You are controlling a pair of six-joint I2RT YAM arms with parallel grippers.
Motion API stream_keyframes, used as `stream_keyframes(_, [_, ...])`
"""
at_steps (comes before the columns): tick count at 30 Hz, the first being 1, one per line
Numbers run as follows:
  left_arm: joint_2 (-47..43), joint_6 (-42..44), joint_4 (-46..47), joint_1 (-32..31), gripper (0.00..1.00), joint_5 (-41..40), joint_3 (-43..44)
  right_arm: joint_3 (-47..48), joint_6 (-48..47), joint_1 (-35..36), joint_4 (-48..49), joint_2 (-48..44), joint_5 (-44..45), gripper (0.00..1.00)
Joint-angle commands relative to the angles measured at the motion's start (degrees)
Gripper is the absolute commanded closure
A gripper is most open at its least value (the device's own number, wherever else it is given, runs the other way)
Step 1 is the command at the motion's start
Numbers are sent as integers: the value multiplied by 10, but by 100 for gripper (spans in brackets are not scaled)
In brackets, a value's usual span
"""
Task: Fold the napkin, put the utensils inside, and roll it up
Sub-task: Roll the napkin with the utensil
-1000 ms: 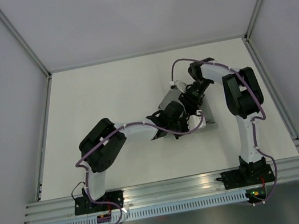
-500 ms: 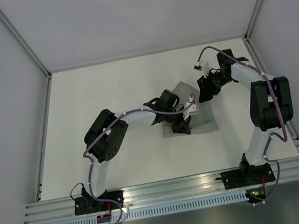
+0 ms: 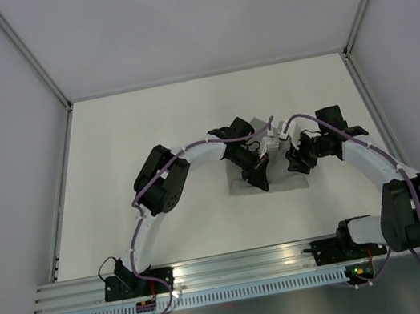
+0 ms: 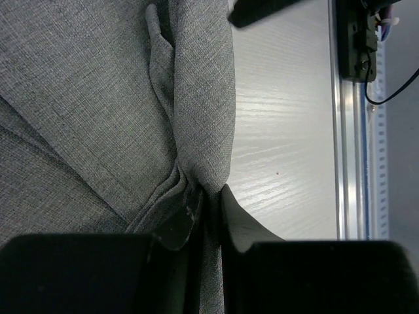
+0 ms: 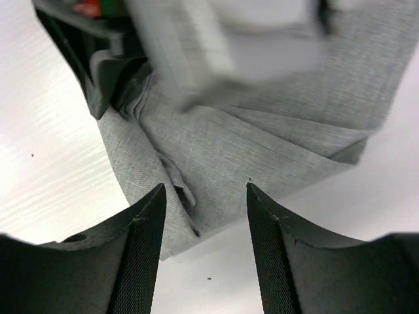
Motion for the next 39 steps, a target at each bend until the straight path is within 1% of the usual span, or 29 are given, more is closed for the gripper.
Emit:
stream_keyframes(1, [66, -14, -130, -8, 98, -53, -3, -40, -62, 53, 55, -44, 6, 41])
stream_keyframes(5, [74, -20, -140, -6, 98, -46, 11, -95, -53, 114, 95, -79, 62, 40])
stream_keyframes(8, [80, -24, -141, -2, 98, -46, 15, -105, -44, 151, 102, -82, 72, 40])
stream_keyframes(9, [83, -27, -141, -1, 98, -48, 15, -105, -43, 169, 102, -77, 81, 40])
stream_keyframes(12, [85, -29, -143, 1, 98, -47, 16, -112, -40, 190, 107, -72, 101, 40])
stream_keyframes(19, [92, -38, -142, 1, 98, -53, 24, -121, -23, 267, 125, -43, 137, 39])
stream_keyframes(22, [91, -40, -140, 1, 98, -58, 27, -129, -12, 293, 139, -30, 150, 40])
stream_keyframes(26, [91, -42, -134, 1, 96, -63, 27, -133, -2, 312, 152, -12, 158, 40])
stream_keyframes(28, [88, -44, -128, 2, 93, -65, 25, -133, 2, 316, 158, 1, 163, 43])
stream_keyframes(29, [85, -46, -123, 2, 91, -67, 19, -131, 3, 318, 159, 6, 165, 47])
stream_keyframes(31, [75, -51, -108, 2, 86, -70, 13, -131, 4, 318, 159, 18, 171, 52])
stream_keyframes(32, [71, -54, -101, 3, 80, -70, 4, -131, 5, 317, 160, 22, 172, 57])
stream_keyframes(34, [54, -61, -81, 5, 75, -71, -4, -131, 5, 317, 160, 29, 173, 64])
stream_keyframes(35, [48, -64, -73, 6, 71, -68, -13, -133, 6, 317, 161, 32, 173, 70])
stream_keyframes(39, [14, -81, -35, 13, 67, -57, -35, -132, 5, 317, 154, 45, 172, 80])
